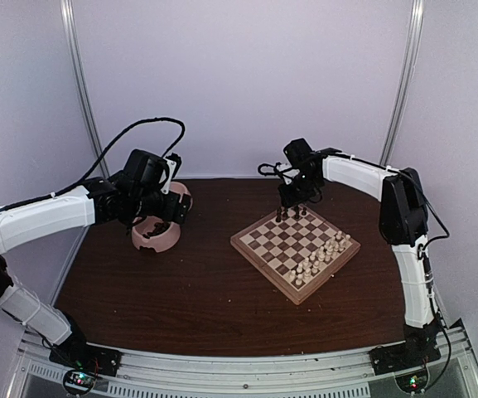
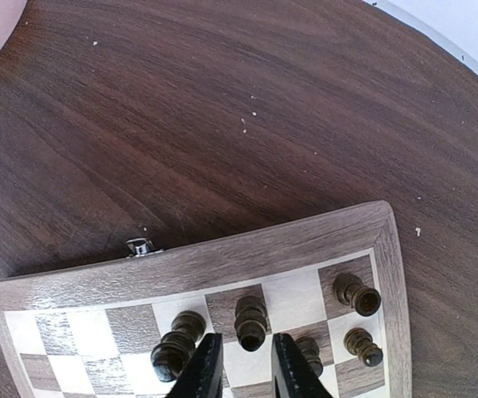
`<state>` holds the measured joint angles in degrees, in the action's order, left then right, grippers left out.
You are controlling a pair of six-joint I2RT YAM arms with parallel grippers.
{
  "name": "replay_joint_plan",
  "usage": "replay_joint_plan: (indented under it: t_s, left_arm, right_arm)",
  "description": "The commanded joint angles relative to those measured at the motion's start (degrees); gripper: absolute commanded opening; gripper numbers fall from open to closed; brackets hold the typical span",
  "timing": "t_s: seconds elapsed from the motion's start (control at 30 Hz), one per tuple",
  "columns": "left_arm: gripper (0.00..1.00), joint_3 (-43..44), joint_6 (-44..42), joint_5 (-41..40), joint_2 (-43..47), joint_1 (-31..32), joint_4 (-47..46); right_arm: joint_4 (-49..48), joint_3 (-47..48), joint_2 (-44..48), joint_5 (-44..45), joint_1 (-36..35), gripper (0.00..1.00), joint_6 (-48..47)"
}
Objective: Set up the chess pieces on the board
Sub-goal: Adjust the bishop at f8.
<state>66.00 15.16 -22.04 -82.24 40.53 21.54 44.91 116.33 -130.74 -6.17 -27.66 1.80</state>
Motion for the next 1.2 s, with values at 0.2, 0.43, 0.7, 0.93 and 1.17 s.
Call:
replay_joint_plan:
  t_s: [0.2,0.43,0.7,0.93,1.17]
  left_arm:
    - [0.98,0.55,0.24,0.33,-0.67,-0.63,-0.51]
    - [0.98,0.27,0.28,0.34,-0.43,-0.72,-0.38]
    - [0.98,0.2,0.31,0.48,-0.38,-0.81,-0.27]
    - [0.98,0.1,0.34,0.52,-0.29,-0.81,-0.35]
    - [0.98,-0.16,0.4,0.52,-0.16,-0.81,-0.26]
  right_arm:
    - [0.4,1.95,-1.61,0.9,0.2,0.21,0.19]
    - [0.62,1.97,-2.3,1.52,0.15,0.21,0.08]
    - [0.77,1.97,-2.58,1.33,0.15,0.18,0.11]
    - [1.05,2.15,-2.1,0.67,0.15,0.15,0.15]
    - [1.3,2.14,-1.63,0.13,0.15,0.14,0.21]
